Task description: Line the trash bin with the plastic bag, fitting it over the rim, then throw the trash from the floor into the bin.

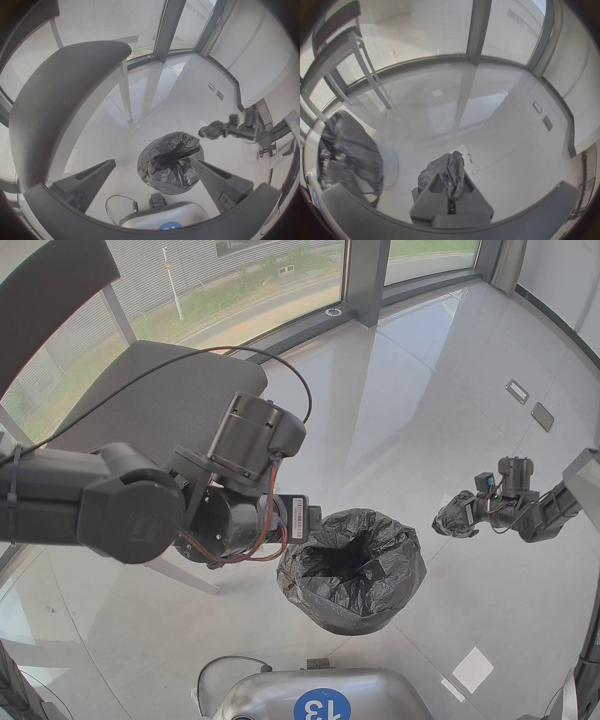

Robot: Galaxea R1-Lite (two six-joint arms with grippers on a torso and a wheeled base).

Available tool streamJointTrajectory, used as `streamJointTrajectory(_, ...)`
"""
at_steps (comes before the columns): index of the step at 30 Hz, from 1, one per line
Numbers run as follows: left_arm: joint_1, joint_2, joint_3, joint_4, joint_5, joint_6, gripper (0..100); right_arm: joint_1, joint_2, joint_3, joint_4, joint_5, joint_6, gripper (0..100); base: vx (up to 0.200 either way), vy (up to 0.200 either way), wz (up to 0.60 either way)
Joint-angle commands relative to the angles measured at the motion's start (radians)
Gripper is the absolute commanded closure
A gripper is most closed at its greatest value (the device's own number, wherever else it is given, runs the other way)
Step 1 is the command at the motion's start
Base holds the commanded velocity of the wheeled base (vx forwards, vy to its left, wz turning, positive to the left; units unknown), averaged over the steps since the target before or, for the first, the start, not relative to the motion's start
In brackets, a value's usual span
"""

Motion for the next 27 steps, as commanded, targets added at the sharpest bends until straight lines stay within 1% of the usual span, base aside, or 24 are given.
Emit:
streamJointTrajectory(1, 0.009, 0.002, 0.08, 0.0, 0.01, 0.004, 0, 0.018, -0.535, 0.198, 0.146, 0.093, -0.112, 100, 0.0, 0.0, 0.0)
streamJointTrajectory(3, 0.009, 0.005, 0.083, 0.0, 0.014, 0.005, 0, 0.055, -0.627, 0.198, 0.231, 0.1, -0.11, 100, 0.0, 0.0, 0.0)
streamJointTrajectory(5, 0.009, 0.012, 0.088, 0.0, 0.014, 0.005, 0, 0.101, -0.715, 0.199, 0.305, 0.127, -0.106, 100, 0.0, 0.0, 0.0)
streamJointTrajectory(7, 0.007, 0.018, 0.089, 0.0, 0.016, 0.005, 0, 0.124, -0.748, 0.201, 0.339, 0.141, -0.103, 100, 0.0, 0.0, 0.0)
streamJointTrajectory(8, 0.006, 0.025, 0.091, 0.0, 0.019, 0.005, 0, 0.173, -0.791, 0.205, 0.389, 0.153, -0.095, 100, 0.0, 0.0, 0.0)
streamJointTrajectory(9, 0.006, 0.026, 0.091, 0.0, 0.021, 0.005, 0, 0.185, -0.799, 0.208, 0.4, 0.153, -0.09, 100, 0.0, 0.0, 0.0)
streamJointTrajectory(10, 0.004, 0.035, 0.091, 0.0, 0.022, 0.005, 0, 0.228, -0.817, 0.222, 0.428, 0.155, -0.074, 100, 0.0, 0.0, 0.0)
streamJointTrajectory(11, 0.004, 0.037, 0.091, 0.0, 0.022, 0.005, 0, 0.231, -0.819, 0.224, 0.429, 0.155, -0.072, 100, 0.0, 0.0, 0.0)
streamJointTrajectory(13, 0.0, 0.046, 0.092, -0.002, 0.024, 0.001, 0, 0.294, -0.827, 0.247, 0.432, 0.158, -0.041, 100, 0.0, 0.0, 0.0)
streamJointTrajectory(14, 0.0, 0.048, 0.092, -0.002, 0.024, 0.001, 0, 0.297, -0.827, 0.248, 0.432, 0.158, -0.04, 100, 0.0, 0.0, 0.0)
streamJointTrajectory(15, -0.002, 0.048, 0.094, -0.002, 0.024, -0.004, 0, 0.338, -0.825, 0.256, 0.435, 0.159, -0.028, 100, 0.0, 0.0, 0.0)
streamJointTrajectory(18, -0.004, 0.046, 0.095, -0.002, 0.025, -0.007, 0, 0.407, -0.811, 0.259, 0.435, 0.178, -0.014, 100, 0.0, 0.0, 0.0)
streamJointTrajectory(19, -0.004, 0.046, 0.095, -0.002, 0.025, -0.007, 0, 0.407, -0.811, 0.259, 0.435, 0.178, -0.014, 100, 0.0, 0.0, 0.0)
streamJointTrajectory(20, -0.004, 0.038, 0.095, -0.002, 0.033, -0.005, 0, 0.455, -0.781, 0.259, 0.435, 0.193, -0.005, 100, 0.0, 0.0, 0.0)
streamJointTrajectory(23, -0.005, 0.031, 0.097, -0.002, 0.033, -0.005, 0, 0.493, -0.718, 0.261, 0.439, 0.193, -0.005, 100, 0.0, 0.0, 0.0)
streamJointTrajectory(27, -0.016, 0.031, 0.097, -0.012, 0.034, -0.005, 0, 0.515, -0.629, 0.251, 0.435, 0.193, -0.006, 100, 0.0, 0.0, 0.0)
